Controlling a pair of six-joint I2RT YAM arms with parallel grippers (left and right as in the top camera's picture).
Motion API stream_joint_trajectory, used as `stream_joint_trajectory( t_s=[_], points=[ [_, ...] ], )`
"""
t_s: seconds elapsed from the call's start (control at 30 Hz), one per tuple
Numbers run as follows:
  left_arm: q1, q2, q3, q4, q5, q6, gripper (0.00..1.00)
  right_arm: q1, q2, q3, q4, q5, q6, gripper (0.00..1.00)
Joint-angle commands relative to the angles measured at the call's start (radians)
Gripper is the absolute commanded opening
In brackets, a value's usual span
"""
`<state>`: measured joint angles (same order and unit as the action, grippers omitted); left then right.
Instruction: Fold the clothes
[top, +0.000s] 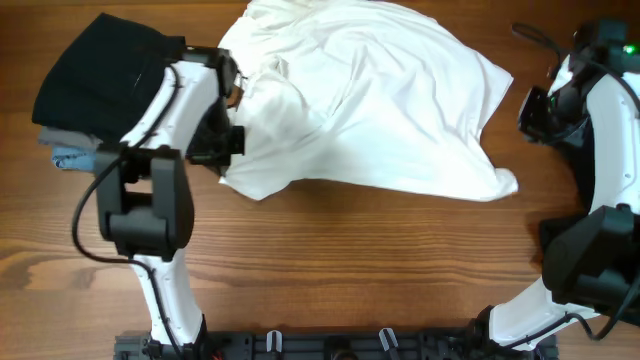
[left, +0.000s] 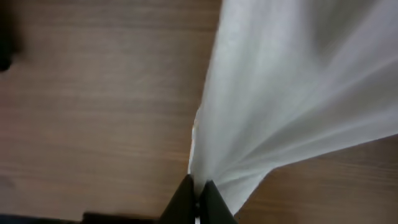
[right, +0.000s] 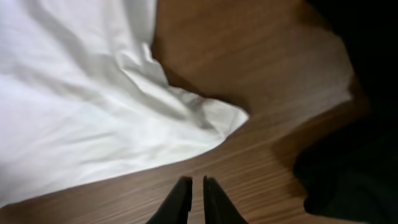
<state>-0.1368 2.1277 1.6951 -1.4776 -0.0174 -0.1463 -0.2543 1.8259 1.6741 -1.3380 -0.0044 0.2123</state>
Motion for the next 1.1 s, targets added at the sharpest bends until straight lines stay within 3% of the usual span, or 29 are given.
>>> stream_joint_trajectory(
  t_s=[0.0, 0.07, 0.2, 0.43, 0.53, 0.8, 1.07],
  points=[
    [0.01, -0.018, -0.01, -0.052, 0.042, -0.045, 0.04, -0.002, -0.016, -0.085, 0.023, 0.056, 0.027, 0.12],
    [0.002, -0.018, -0.01, -0.097, 0.041, -0.044, 0.04, -0.002, -0.016, -0.127, 0.052, 0.047, 0.025, 0.15],
    [-0.01, -0.019, -0.011, -0.179, 0.01, -0.045, 0.04, -0.002, -0.016, -0.2, 0.154, -0.022, -0.006, 0.38],
    [-0.013, -0.051, -0.06, -0.2, 0.008, -0.073, 0.04, -0.002, -0.016, -0.275, 0.24, -0.122, -0.034, 0.41],
    [-0.013, -0.071, -0.072, -0.18, 0.007, -0.09, 0.04, -0.002, -0.022, -0.275, 0.243, -0.204, -0.121, 0.41],
    [-0.012, -0.252, -0.093, -0.201, -0.006, -0.11, 0.04, -0.002, -0.159, -0.275, 0.223, -0.214, -0.092, 0.45],
    [0.025, -0.511, -0.394, -0.016, -0.006, -0.278, 0.04, -0.002, -0.251, -0.275, 0.182, -0.181, -0.019, 0.53]
  ],
)
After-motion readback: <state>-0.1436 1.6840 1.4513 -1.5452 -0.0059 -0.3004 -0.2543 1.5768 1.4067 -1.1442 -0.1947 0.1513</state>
